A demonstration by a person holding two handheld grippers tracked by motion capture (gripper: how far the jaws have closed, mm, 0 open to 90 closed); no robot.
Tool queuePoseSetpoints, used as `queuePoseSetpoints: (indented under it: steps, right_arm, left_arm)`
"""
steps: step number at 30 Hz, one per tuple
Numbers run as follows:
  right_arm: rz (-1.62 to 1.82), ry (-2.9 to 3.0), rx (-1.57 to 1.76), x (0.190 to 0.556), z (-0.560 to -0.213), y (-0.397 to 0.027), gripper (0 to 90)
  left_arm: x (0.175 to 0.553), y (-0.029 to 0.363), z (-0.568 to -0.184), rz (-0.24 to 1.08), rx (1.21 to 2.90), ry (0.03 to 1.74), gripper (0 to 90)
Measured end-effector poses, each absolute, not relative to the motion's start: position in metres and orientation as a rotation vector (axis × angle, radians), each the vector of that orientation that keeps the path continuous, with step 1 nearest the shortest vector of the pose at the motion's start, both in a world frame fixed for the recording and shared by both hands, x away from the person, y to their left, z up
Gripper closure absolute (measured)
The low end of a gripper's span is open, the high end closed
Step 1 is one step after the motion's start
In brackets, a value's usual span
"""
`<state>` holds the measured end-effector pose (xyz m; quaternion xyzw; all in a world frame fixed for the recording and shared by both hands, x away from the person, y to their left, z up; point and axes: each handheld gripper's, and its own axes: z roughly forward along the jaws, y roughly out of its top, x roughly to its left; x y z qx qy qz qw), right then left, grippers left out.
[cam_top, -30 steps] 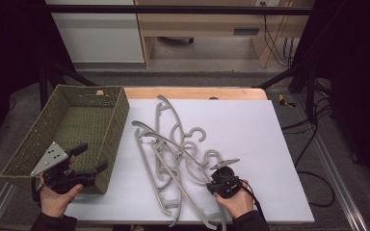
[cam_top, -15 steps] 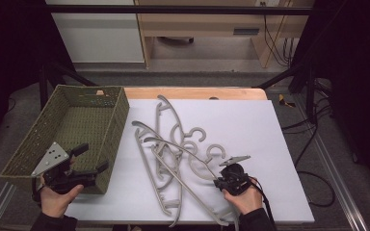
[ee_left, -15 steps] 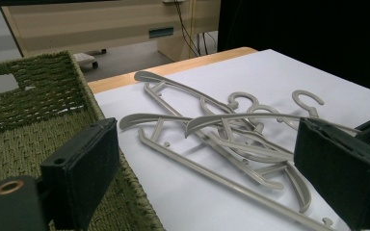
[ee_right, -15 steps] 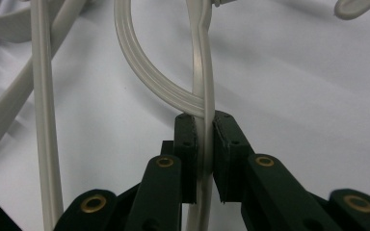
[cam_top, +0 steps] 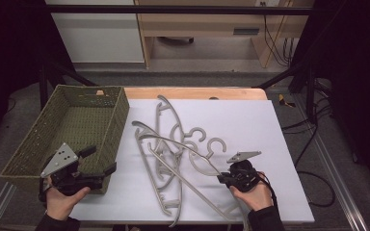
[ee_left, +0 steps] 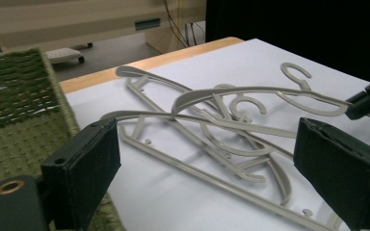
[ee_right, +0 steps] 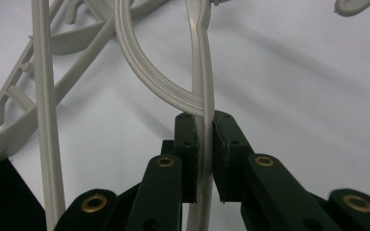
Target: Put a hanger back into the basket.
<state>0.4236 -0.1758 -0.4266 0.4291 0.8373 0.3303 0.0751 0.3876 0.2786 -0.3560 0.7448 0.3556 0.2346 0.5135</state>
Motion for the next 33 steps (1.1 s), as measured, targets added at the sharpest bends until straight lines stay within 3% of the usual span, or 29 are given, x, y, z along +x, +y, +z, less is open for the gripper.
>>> queuePoseSetpoints:
  steps: [22,33]
  right_arm:
    - [1.011,2.709,0.909,0.423,-0.402,-0.159,81.5]
    - [0.982,2.776,0.810,0.421,-0.398,-0.150,81.5]
  left_arm:
    - [0.395,0.232,-0.348,0.471,1.996,0.722,8.4]
    - [0.419,0.195,-0.353,0.427,2.239,0.621,13.7]
